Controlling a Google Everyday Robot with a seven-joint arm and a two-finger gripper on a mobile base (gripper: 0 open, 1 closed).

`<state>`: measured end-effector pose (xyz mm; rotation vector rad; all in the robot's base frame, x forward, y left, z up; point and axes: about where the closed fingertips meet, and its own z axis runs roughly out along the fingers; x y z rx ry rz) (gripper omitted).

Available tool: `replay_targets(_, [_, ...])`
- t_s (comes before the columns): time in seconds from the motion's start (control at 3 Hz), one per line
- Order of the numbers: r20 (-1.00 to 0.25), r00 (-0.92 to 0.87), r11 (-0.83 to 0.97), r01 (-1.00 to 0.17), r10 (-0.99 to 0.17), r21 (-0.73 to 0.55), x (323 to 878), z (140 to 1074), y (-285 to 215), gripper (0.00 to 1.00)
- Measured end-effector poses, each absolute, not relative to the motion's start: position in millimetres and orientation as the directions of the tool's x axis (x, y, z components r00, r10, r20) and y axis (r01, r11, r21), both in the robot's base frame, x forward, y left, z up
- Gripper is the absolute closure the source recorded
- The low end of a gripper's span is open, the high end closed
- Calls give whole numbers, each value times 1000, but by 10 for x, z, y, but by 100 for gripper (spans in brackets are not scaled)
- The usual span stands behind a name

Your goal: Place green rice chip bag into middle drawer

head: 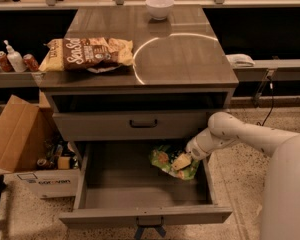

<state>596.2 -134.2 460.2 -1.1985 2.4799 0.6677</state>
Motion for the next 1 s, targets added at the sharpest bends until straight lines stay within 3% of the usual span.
replay_targets(0.33, [-458,-600,545,-796,-656,263,5970,4632,-1252,5])
replay_targets(1.0, [-435,-601,528,-799,-670,289,5720,4573,-1096,0])
